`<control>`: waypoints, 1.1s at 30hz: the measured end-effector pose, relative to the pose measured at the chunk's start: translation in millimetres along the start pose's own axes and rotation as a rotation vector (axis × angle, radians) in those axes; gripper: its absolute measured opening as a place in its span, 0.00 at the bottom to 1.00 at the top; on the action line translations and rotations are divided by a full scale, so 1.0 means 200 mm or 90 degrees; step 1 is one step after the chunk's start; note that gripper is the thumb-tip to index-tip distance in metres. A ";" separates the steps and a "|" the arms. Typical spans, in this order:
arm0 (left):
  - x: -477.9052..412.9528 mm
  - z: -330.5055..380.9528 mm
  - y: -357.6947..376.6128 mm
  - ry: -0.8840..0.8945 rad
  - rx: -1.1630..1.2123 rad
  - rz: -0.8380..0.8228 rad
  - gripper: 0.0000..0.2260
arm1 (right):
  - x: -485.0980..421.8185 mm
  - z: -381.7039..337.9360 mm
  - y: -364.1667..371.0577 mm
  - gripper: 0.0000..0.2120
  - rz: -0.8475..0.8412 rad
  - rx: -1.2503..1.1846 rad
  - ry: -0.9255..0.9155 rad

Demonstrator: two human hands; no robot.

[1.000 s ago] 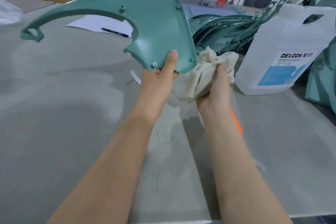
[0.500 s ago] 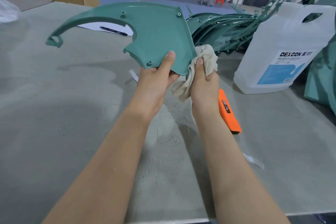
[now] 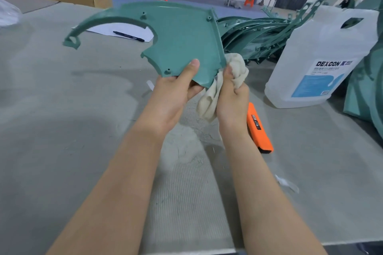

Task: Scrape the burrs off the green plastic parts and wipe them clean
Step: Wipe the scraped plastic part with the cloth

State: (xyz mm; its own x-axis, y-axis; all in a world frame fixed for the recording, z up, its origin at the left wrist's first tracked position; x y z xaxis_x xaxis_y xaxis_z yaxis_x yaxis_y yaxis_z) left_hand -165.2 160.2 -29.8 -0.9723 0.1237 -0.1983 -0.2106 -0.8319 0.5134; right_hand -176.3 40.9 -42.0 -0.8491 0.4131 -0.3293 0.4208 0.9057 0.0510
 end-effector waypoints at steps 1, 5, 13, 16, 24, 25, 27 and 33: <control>0.00 0.01 -0.01 0.000 0.001 0.002 0.07 | 0.00 0.00 -0.01 0.19 0.018 -0.017 0.023; 0.00 0.03 -0.05 0.001 -0.066 0.007 0.08 | -0.05 0.03 -0.07 0.14 0.030 -0.127 0.122; 0.03 0.03 -0.03 -0.005 -0.295 -0.089 0.09 | -0.06 0.00 -0.02 0.11 -0.010 0.076 0.015; 0.06 0.01 0.02 -0.062 -0.339 -0.192 0.10 | -0.10 0.01 -0.09 0.12 0.080 0.011 0.060; 0.10 0.01 -0.03 -0.194 -0.333 -0.261 0.06 | -0.14 0.04 -0.21 0.08 0.100 -0.113 0.133; 0.09 0.01 -0.04 -0.195 -0.331 -0.248 0.06 | -0.14 0.05 -0.22 0.08 0.078 -0.074 0.142; 0.06 0.01 -0.06 -0.190 -0.280 -0.185 0.05 | -0.14 0.05 -0.21 0.06 0.034 -0.014 0.139; -0.04 0.01 -0.22 -0.184 0.100 0.103 0.20 | -0.12 0.06 -0.06 0.03 -0.094 0.004 0.101</control>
State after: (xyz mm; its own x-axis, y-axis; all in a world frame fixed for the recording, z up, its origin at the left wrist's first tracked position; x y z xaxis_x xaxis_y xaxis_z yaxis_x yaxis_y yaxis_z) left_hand -149.0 196.7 -50.0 -0.9781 0.1636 0.1286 -0.0427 -0.7625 0.6455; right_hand -156.7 19.4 -45.2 -0.9408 0.2867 -0.1808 0.2903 0.9569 0.0068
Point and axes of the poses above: each hand's wrist, its own x-axis away from the middle knuckle, its own y-axis out of the palm, z = x × y, the point moved 5 cm from there along -x, towards the middle knuckle, and after that the axes turned 4 degrees about -y, right-handed, at the moved point
